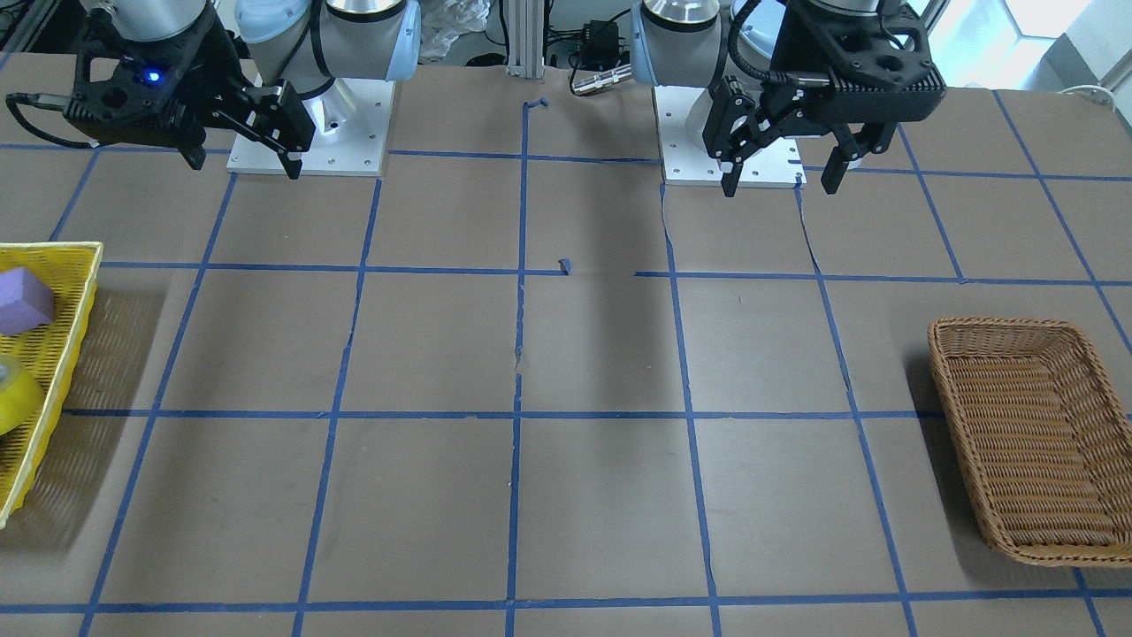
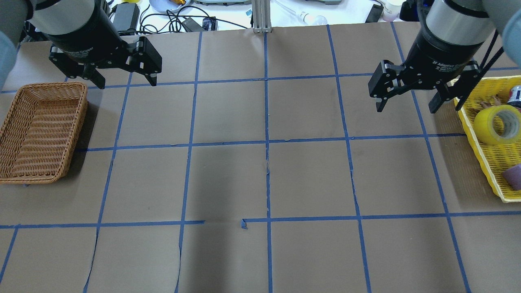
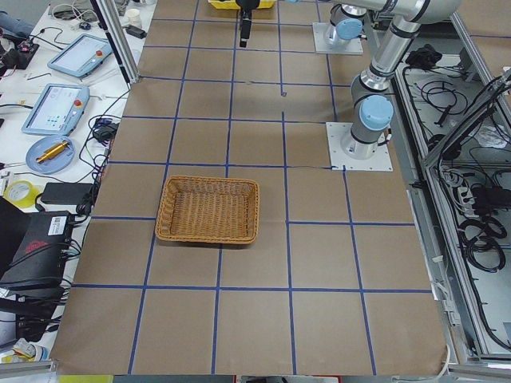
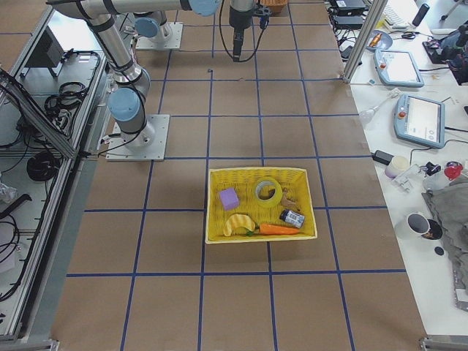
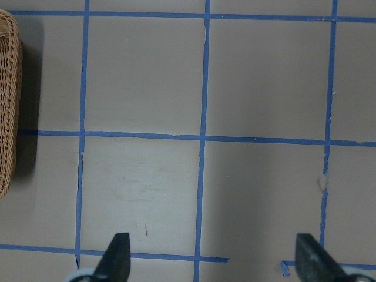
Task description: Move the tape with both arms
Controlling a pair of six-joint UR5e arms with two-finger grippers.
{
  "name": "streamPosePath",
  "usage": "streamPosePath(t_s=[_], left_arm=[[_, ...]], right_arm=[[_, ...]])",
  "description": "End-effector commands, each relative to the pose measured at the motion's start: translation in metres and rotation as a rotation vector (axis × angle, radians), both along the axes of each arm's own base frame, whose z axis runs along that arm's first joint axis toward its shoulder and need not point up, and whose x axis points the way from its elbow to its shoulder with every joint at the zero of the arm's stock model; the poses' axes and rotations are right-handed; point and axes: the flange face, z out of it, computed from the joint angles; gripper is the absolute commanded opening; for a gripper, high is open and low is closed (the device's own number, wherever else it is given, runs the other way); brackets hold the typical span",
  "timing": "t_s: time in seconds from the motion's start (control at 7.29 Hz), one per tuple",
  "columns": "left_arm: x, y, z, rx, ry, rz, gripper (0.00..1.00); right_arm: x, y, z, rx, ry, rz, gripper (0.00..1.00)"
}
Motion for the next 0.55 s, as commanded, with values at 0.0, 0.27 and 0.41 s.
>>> streamPosePath(t_s=[0.0,0.27,0.41], left_arm=[[0.0001,0.0004,0.0003,0.000,-0.001,0.000,1.00],[-0.0001,-0.0002,-0.0004,0.001,0.001,0.002,1.00],[-0.0001,-0.0009,-0.0009,0.001,0.000,-0.001,1.00]], right_arm=[[-0.0001,0.0004,-0.0004,0.001,0.002,0.000,1.00],[-0.0001,0.0011,-0.0029,0.009,0.002,0.000,1.00],[-0.0001,0.0007,-0.0044,0.012,0.002,0.000,1.00]])
